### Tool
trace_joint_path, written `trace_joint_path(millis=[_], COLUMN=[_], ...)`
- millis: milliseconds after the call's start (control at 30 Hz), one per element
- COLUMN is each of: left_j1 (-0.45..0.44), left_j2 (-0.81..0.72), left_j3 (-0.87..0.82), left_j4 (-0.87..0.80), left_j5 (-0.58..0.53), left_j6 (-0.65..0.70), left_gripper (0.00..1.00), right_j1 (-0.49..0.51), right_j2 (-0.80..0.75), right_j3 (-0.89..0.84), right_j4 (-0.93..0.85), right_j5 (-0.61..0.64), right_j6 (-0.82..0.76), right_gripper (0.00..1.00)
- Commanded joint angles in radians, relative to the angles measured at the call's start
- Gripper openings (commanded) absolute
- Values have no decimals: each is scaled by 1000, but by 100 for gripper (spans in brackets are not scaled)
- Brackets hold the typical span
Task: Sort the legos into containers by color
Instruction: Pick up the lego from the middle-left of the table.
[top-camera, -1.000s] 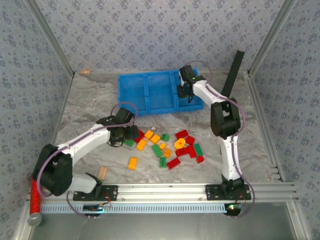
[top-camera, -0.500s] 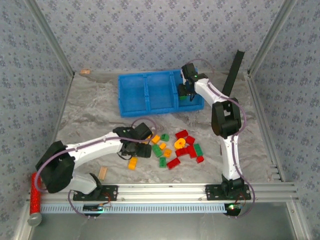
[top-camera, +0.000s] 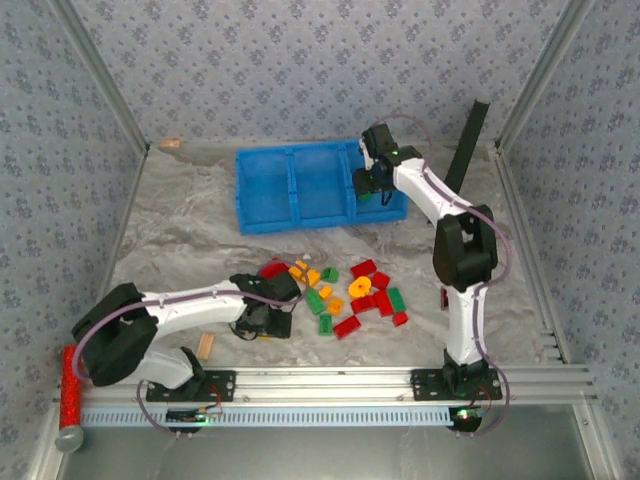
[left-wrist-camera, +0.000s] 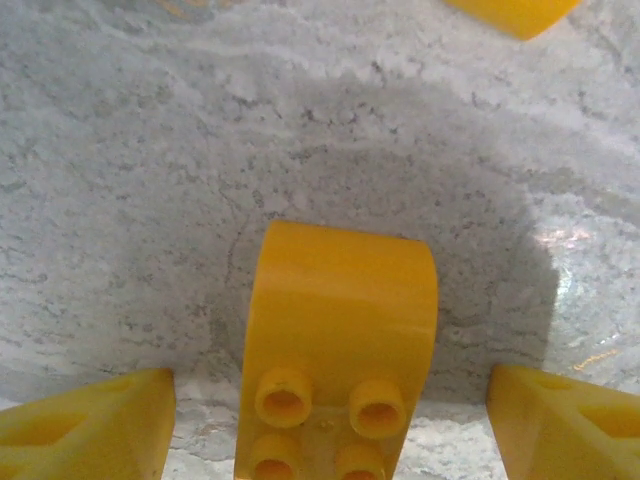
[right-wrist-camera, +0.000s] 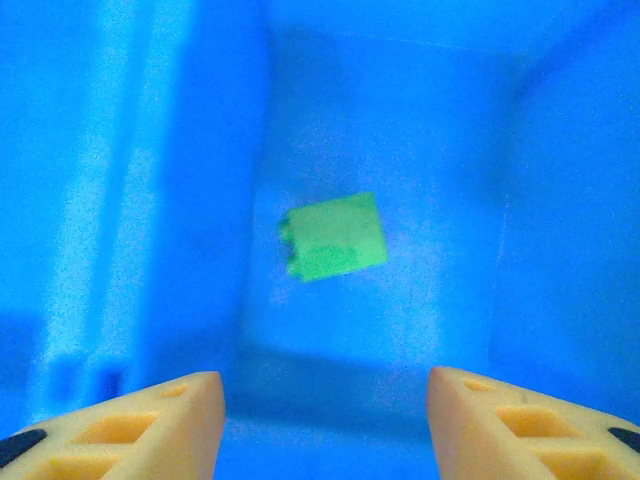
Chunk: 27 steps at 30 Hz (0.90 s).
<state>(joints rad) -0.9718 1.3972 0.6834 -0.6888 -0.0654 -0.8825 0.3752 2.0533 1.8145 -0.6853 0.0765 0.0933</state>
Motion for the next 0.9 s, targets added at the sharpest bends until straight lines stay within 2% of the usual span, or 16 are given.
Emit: trace_joint_path(millis=[0, 233, 400, 567, 700, 867], left_j1=[-8, -8, -7, 21, 120, 227], left_j2=[40, 35, 1, -49, -92, -92], left_j3=[-43, -64, -29, 74, 175, 322], left_j4=[87, 127, 89, 15, -20, 3], left_j5=[37, 55, 42, -7, -21, -44], left_j6=[-19, -11, 18, 81, 172, 287], left_gripper=[71, 48, 37, 32, 31, 31], right_j1=[45, 166, 326, 491, 601, 673], right_j2=[-131, -353, -470, -511, -505, -456], right_j3=[-93, -379, -559, -680, -727, -729], right_j4=[-65, -79, -48, -12, 19, 32], right_j5=[20, 3, 1, 28, 41, 50], right_j6=[57, 263, 445, 611, 696, 752], right_gripper=[58, 59, 59, 59, 61, 63])
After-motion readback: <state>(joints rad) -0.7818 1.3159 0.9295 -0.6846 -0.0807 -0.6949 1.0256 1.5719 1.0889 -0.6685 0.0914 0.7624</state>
